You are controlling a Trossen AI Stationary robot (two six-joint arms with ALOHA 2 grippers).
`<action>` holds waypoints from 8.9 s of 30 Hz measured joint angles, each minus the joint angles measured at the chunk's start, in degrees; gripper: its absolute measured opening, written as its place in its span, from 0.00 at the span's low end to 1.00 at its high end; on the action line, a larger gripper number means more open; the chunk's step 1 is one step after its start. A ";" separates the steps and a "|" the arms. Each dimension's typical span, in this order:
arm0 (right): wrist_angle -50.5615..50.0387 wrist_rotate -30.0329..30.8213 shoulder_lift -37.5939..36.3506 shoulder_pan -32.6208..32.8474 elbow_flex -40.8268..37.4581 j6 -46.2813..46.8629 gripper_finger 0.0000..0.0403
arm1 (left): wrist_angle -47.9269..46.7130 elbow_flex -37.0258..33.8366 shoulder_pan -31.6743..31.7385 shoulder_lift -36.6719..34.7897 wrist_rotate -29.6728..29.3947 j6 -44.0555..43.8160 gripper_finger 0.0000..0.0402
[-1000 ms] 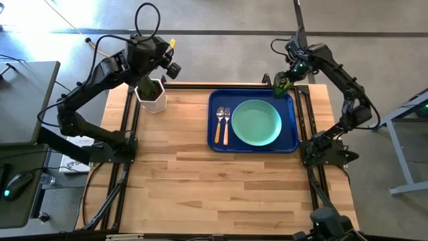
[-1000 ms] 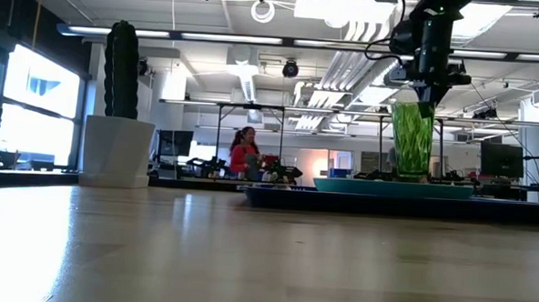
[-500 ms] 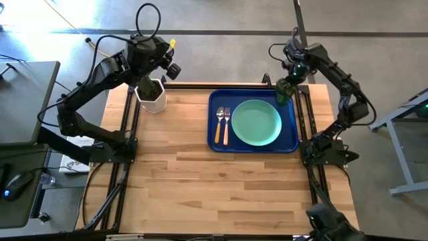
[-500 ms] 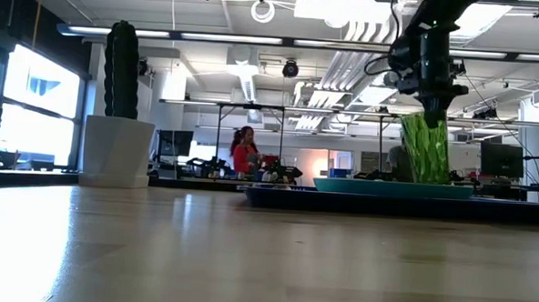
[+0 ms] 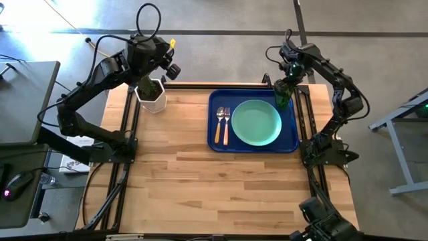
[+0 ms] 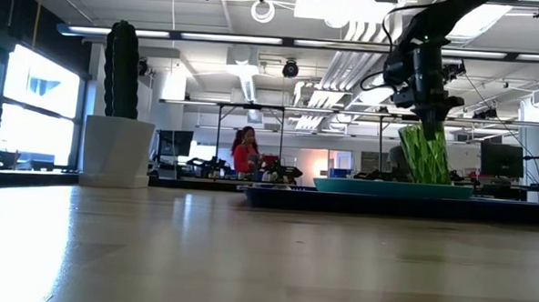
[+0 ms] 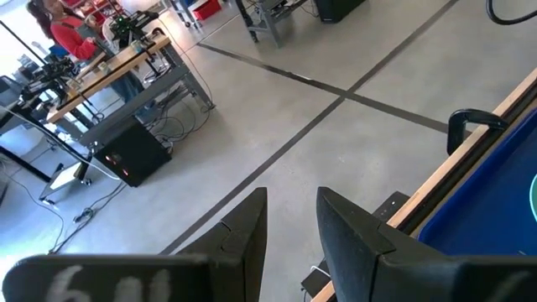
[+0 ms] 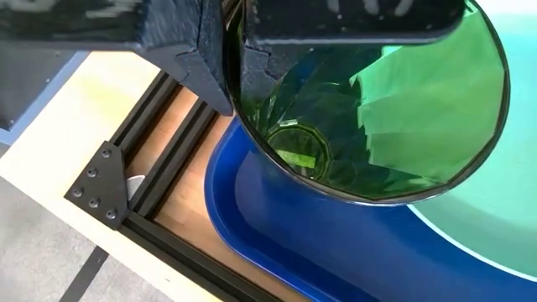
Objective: Pick and place plate/cup/fork/spoon on tray
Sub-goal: Put the green cup on the top right side of the light green plate on the blue tray, then adjust the blue tray
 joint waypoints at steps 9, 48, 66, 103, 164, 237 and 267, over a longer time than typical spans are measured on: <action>-0.28 0.44 0.42 -0.09 0.01 -0.04 0.02 | 0.00 0.00 0.00 -0.02 -0.02 0.02 0.24; 0.40 -0.44 0.41 -0.09 0.05 5.45 0.02 | 0.12 0.00 -0.02 -0.04 -0.09 1.44 0.24; 0.50 -0.47 0.41 -0.07 0.05 6.95 0.20 | 0.76 0.00 -0.02 -0.04 -0.11 3.05 0.24; -0.24 0.06 0.41 2.53 22.68 6.40 0.20 | 0.50 0.04 -0.04 1.42 9.85 -6.35 0.24; -0.87 0.74 0.39 13.97 30.20 7.48 0.20 | -17.39 -0.02 -4.11 28.28 29.13 -54.43 0.33; -0.91 0.44 0.41 13.94 30.15 1.36 0.20 | -9.15 -3.50 -7.42 49.18 30.33 -72.61 0.21; -2.44 0.46 0.41 13.94 30.15 1.33 0.20 | -17.69 -7.03 -6.01 48.87 31.30 -73.58 0.18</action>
